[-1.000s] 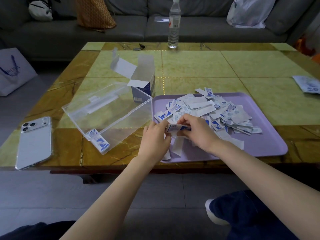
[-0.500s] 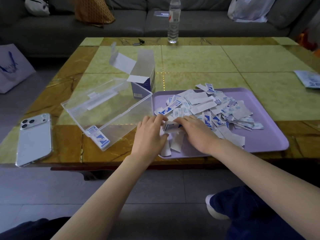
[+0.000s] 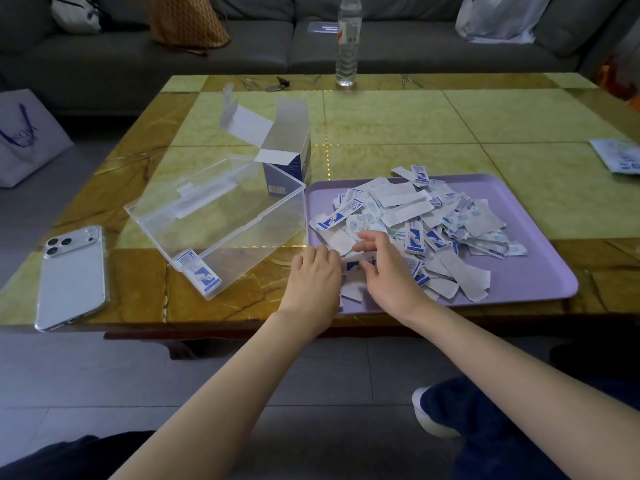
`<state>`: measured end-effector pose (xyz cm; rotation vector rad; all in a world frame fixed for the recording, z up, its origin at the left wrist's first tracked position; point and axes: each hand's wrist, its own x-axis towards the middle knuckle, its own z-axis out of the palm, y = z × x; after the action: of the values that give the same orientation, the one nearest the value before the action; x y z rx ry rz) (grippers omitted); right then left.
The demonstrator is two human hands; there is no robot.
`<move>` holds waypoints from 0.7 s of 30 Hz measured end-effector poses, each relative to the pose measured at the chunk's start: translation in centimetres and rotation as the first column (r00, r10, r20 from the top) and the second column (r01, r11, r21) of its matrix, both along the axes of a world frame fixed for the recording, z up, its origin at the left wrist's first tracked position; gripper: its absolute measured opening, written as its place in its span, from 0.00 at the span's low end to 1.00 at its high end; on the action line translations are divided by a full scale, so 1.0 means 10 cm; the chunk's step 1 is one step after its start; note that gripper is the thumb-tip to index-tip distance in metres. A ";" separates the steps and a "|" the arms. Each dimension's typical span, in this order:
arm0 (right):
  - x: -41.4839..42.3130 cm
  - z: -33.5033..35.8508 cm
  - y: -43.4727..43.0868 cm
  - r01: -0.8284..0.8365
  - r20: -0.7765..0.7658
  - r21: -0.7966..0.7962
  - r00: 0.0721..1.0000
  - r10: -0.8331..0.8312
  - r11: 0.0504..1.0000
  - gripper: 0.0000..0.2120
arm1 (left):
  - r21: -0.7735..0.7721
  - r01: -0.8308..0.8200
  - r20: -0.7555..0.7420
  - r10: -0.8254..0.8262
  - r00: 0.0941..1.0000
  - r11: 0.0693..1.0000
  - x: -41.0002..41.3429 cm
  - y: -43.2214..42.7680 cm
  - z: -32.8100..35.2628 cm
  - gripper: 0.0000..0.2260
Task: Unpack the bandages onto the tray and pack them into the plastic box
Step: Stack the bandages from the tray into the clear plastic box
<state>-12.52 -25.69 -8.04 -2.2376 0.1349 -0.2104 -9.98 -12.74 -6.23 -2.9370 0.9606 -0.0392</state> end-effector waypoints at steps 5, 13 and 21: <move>-0.02 -0.03 0.07 -0.061 0.039 -0.043 0.997 0.063 0.997 0.23 | -0.068 0.031 -0.002 -0.031 1.000 0.997 -0.01 0.01 0.00 0.16; 0.00 0.00 0.05 -0.184 -0.076 -0.416 0.983 0.167 0.891 0.14 | -0.029 0.000 -0.077 -0.002 0.997 1.000 -0.02 0.02 -0.04 0.16; -0.05 0.12 0.02 -0.103 -0.020 -0.561 0.994 0.111 0.821 0.14 | -0.321 -0.076 0.053 0.099 0.994 0.944 0.03 0.10 -0.06 0.05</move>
<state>-13.03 -25.53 -6.82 -2.8258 -0.0761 -0.2241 -9.72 -11.79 -6.82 -3.2414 0.8873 -0.3199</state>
